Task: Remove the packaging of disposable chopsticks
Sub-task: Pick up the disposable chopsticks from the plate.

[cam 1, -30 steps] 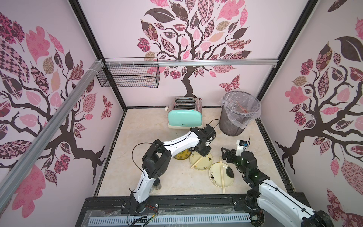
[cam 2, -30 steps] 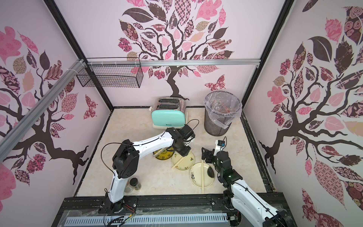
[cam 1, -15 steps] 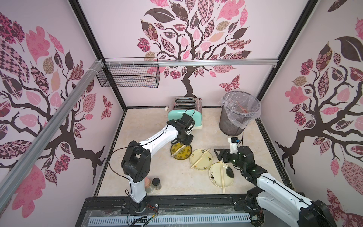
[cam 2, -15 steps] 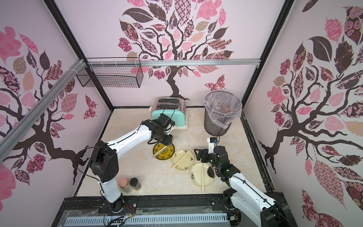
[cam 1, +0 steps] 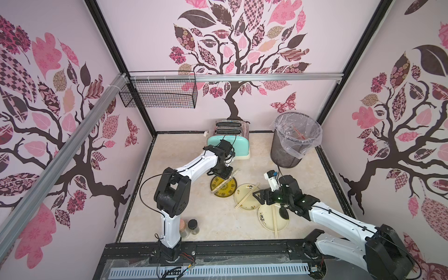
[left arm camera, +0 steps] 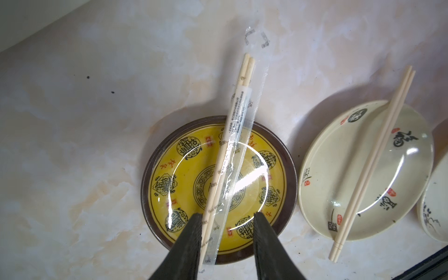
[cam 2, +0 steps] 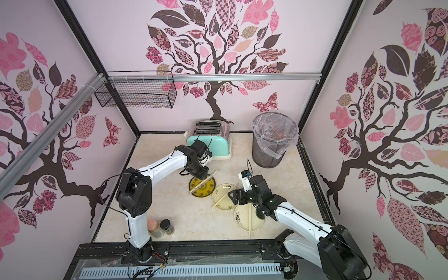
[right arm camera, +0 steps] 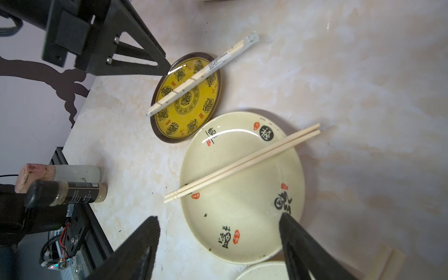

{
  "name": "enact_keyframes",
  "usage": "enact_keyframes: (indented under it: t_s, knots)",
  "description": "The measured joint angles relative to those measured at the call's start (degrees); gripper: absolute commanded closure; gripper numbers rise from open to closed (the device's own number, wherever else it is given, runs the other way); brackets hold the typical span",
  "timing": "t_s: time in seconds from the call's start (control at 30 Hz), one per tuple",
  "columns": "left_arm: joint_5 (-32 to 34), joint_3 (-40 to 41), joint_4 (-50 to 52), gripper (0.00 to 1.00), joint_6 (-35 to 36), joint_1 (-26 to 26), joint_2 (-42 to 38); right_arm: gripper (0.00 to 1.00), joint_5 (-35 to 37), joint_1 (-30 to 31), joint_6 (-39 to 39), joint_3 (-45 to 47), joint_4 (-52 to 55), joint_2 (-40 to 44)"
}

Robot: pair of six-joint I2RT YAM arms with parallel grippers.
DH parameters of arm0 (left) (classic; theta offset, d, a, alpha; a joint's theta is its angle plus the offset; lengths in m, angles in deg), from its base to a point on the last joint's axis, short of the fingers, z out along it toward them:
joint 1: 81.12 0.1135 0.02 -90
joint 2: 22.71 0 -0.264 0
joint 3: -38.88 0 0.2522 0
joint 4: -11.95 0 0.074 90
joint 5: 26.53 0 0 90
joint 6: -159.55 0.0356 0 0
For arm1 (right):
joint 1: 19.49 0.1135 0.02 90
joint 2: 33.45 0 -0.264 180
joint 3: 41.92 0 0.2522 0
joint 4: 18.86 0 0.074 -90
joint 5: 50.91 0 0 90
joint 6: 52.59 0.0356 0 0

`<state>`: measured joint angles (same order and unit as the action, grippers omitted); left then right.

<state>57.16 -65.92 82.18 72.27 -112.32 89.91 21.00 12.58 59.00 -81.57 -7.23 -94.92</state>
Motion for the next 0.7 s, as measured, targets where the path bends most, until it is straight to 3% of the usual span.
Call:
enact_keyframes:
  t_s: [0.7]
  knots:
    - [0.04,-5.92,1.84,0.66,5.01,-0.02,10.29,0.19,-1.09,0.04,-0.87,0.0,0.22,-1.09]
